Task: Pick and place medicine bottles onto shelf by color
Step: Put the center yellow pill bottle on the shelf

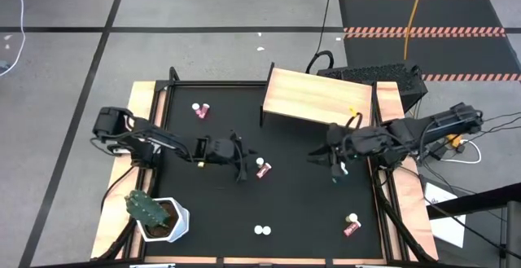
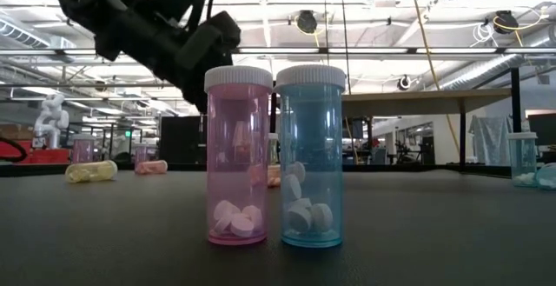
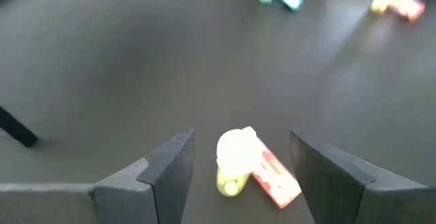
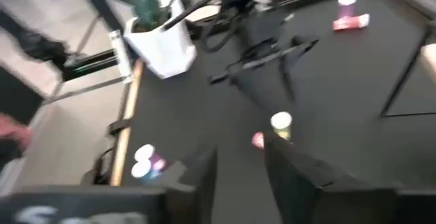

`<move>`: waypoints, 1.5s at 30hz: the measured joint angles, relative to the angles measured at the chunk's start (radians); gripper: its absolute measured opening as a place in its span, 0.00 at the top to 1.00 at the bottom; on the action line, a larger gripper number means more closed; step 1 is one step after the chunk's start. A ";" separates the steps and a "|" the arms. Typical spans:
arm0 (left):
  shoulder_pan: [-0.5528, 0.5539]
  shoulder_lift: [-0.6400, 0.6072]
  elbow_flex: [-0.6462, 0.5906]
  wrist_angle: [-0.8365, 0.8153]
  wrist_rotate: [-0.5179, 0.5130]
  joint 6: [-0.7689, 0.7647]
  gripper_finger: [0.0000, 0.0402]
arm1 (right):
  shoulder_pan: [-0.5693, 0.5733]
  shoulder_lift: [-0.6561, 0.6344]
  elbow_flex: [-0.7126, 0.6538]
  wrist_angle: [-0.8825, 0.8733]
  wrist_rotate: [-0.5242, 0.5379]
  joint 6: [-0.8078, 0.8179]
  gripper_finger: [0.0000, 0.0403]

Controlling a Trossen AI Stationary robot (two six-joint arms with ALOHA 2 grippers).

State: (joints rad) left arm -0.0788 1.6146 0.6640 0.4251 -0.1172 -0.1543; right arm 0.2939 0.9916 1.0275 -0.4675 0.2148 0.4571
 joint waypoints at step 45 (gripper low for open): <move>0.086 -0.056 0.018 0.072 0.065 0.011 0.70 | 0.000 0.038 0.000 0.073 0.074 0.163 0.58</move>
State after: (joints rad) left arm 0.0069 1.5587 0.6824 0.4971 -0.0521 -0.1433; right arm 0.2938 1.0296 1.0275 -0.3940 0.2887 0.6204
